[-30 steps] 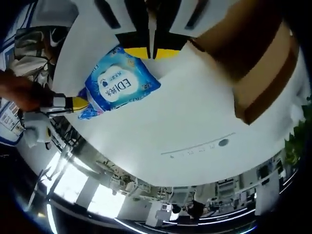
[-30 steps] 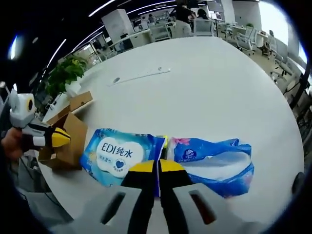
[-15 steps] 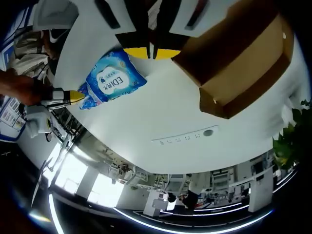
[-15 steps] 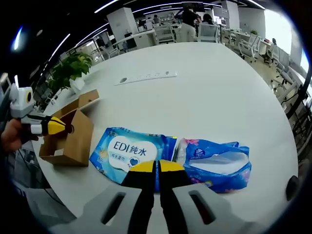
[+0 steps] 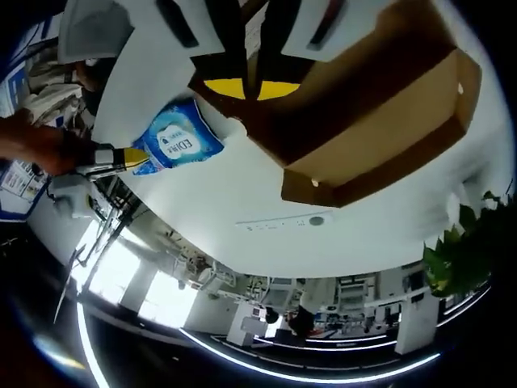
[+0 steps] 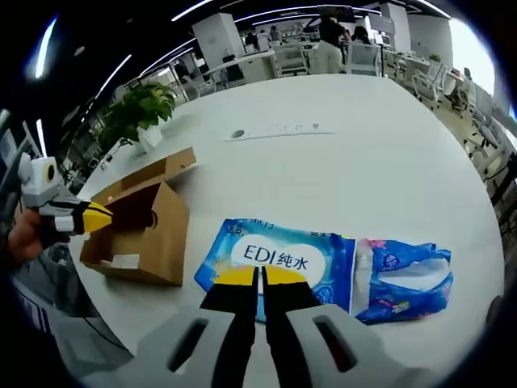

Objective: Operate the shoe box by opening the lid, removing the specified soft item, and placing it in the target area until the item is outside and the box remains undamaged.

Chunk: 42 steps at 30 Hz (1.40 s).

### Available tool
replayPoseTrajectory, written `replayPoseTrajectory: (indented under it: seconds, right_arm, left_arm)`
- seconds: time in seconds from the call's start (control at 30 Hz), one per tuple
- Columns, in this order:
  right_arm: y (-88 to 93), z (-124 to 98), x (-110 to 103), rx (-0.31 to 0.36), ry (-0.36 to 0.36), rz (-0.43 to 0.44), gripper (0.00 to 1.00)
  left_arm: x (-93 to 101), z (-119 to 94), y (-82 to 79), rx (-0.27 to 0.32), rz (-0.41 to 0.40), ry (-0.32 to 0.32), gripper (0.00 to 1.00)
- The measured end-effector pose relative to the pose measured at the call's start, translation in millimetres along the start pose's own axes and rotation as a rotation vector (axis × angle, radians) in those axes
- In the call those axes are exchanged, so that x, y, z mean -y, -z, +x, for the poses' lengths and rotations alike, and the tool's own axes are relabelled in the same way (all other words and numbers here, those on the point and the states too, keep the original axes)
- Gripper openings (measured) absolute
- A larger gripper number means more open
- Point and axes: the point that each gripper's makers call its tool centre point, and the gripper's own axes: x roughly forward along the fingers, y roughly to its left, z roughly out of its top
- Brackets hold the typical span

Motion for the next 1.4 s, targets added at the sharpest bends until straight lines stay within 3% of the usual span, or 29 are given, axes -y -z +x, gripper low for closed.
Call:
replayPoseTrajectory:
  seconds: [0.43, 0.77, 1.07, 1.4]
  right_arm:
    - [-14.4, 28, -83, 0.003, -0.123, -0.061, 0.01]
    - [-17.8, 41, -126, -0.007, -0.188, -0.108, 0.01]
    - [-17.4, 45, -147, -0.020, -0.228, -0.140, 0.01]
    - [-20.8, 44, -164, -0.038, -0.287, -0.182, 0.06]
  left_arm:
    - [-56.1, -53, 25.1, 0.045, -0.074, -0.081, 0.03]
    - [-77.5, -79, 42.5, 0.073, -0.123, -0.111, 0.03]
    - [-81.3, -88, 48.1, 0.089, -0.140, -0.119, 0.04]
    - [-70.0, -94, 45.6, 0.128, -0.122, -0.087, 0.09]
